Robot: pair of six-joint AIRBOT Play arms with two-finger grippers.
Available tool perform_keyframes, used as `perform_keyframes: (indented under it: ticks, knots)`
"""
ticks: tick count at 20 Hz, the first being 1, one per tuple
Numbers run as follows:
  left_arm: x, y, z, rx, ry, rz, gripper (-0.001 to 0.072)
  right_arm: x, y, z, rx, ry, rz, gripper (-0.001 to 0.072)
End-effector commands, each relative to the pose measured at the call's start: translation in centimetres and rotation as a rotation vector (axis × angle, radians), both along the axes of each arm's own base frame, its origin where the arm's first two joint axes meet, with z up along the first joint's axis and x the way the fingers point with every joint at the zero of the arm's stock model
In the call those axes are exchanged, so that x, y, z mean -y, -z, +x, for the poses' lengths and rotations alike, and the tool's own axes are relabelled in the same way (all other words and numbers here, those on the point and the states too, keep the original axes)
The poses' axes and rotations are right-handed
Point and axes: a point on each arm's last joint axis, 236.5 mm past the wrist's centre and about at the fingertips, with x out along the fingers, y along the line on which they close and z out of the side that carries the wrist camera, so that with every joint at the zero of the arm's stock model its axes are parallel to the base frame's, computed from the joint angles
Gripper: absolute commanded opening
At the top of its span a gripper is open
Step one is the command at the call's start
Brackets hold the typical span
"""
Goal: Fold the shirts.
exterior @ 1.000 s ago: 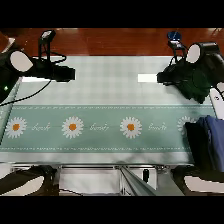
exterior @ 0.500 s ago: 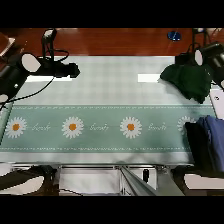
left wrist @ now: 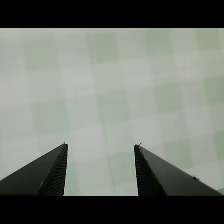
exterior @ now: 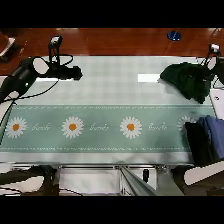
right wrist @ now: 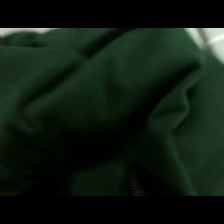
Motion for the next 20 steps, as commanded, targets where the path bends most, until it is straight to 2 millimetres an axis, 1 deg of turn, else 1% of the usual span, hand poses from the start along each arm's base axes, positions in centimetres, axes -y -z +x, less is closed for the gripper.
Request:
perform_keyframes:
  ticks: [1, 2, 3, 4, 5, 6, 7, 8, 9, 10, 11, 12, 13, 15, 16, 17, 18, 20]
  knots:
    - [0.6, 0.4, -0.3, -0.029, -0.003, -0.034, 0.0509, -1.0, 3.7, -2.6, -0.151, -0.009, 0.093, 0.024]
    - [0.9, 0.4, -0.8, -0.05, 0.003, -0.043, 0.0509, -1.6, 3.5, -2.7, -0.158, -0.025, 0.116, 0.0053]
    - [0.8, 0.4, -1.5, -0.076, 0.018, -0.036, 0.0509, -2.4, 3.1, -2.6, -0.159, -0.048, 0.141, 0.002]
    - [0.6, 0.3, -2.3, -0.103, 0.043, -0.021, 0.0509, -3.1, 2.2, -2.3, -0.154, -0.073, 0.168, 0.0019]
    - [-0.1, -0.1, -3.1, -0.114, 0.075, 0.003, 0.0509, -3.9, 0.7, -1.8, -0.13, -0.104, 0.191, 0.0019]
    - [-1.6, -0.8, -3.8, -0.124, 0.082, 0.032, 0.0509, -4.6, -1.6, -1.0, -0.081, -0.131, 0.205, 0.0019]
    - [-3.4, -1.8, -4.3, -0.13, 0.061, 0.041, 0.0509, -5.1, -4.2, -0.2, -0.019, -0.152, 0.212, 0.0019]
    - [-4.9, -3.1, -4.9, -0.127, 0.033, 0.036, 0.0509, -5.8, -7.5, 0.4, 0.057, -0.169, 0.221, 0.0019]
    - [-6.0, -4.9, -5.9, -0.115, 0.003, 0.005, 0.0509, -6.9, -10.7, 0.6, 0.128, -0.192, 0.238, 0.0019]
    - [-6.1, -6.2, -7.0, -0.097, -0.015, -0.046, 0.0509, -8.2, -14.3, 0.7, 0.205, -0.238, 0.236, 0.0019]
    - [-5.5, -7.1, -8.5, -0.074, -0.015, -0.091, 0.0509, -9.0, -17.7, 0.6, 0.278, -0.278, 0.206, 0.0019]
    - [-4.7, -7.5, -10.5, -0.053, 0.0, -0.122, 0.0509, -9.8, -21.5, 0.3, 0.362, -0.314, 0.16, 0.0019]
    - [-3.8, -7.3, -12.6, -0.043, 0.006, -0.151, 0.0509, -10.6, -25.1, -0.2, 0.442, -0.338, 0.125, 0.0018]
    - [-2.1, -6.0, -16.7, -0.025, 0.019, -0.202, 0.0509, -12.2, -32.3, -2.2, 0.596, -0.371, 0.072, 0.0018]
    - [-1.6, -5.4, -18.2, -0.016, 0.02, -0.219, 0.0509, -13.2, -35.2, -3.4, 0.654, -0.393, 0.055, 0.0018]
    - [-1.4, -4.8, -19.5, -0.018, 0.009, -0.233, 0.0509, -14.6, -38.1, -4.7, 0.711, -0.425, 0.042, 0.0018]
    - [-1.3, -4.5, -20.4, -0.023, -0.005, -0.248, 0.0509, -16.0, -40.5, -5.9, 0.76, -0.461, 0.028, 0.0018]
    - [-1.0, -4.5, -21.4, -0.021, -0.014, -0.273, 0.0509, -19.4, -45.3, -8.4, 0.863, -0.545, 0.011, 0.0018]
